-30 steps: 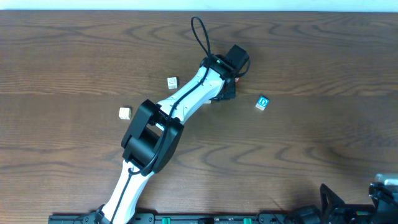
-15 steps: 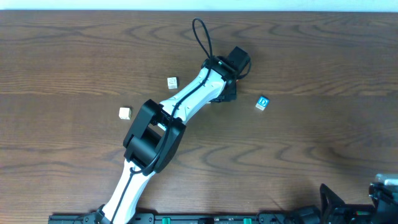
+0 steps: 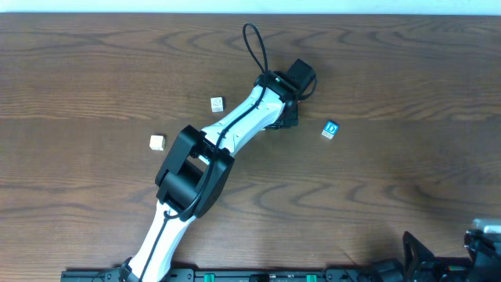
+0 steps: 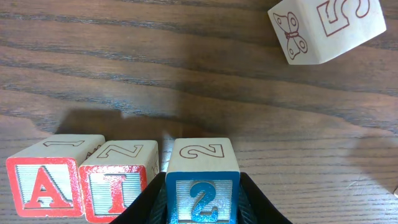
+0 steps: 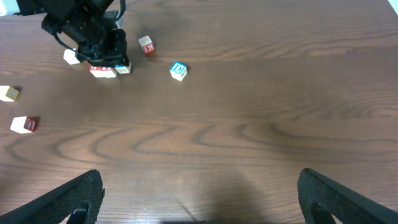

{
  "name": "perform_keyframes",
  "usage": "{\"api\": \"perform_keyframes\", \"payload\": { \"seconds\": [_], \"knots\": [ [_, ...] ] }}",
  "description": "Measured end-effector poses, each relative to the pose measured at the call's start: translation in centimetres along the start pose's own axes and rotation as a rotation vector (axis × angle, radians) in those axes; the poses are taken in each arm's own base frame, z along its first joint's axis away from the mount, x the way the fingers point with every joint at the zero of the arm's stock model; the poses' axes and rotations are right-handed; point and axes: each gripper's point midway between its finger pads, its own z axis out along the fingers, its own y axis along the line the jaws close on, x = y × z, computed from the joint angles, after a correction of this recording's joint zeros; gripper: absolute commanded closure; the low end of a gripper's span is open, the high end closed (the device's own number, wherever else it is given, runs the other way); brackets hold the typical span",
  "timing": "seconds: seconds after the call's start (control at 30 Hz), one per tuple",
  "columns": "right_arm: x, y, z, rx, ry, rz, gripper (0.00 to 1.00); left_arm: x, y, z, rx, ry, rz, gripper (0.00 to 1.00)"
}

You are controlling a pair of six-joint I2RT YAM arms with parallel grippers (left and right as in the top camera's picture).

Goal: Spell out Ai2
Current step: 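Lower the 2 block beside the right side of the I block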

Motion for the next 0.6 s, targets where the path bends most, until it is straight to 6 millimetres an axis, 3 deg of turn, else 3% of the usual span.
{"api": "perform_keyframes", "payload": {
  "seconds": [0.6],
  "knots": [
    [0.0, 0.0, 0.0, 0.0, 0.0, 0.0, 0.01, 0.0, 0.01, 0.0, -0.001, 0.0, 0.0, 0.73]
  ]
}}
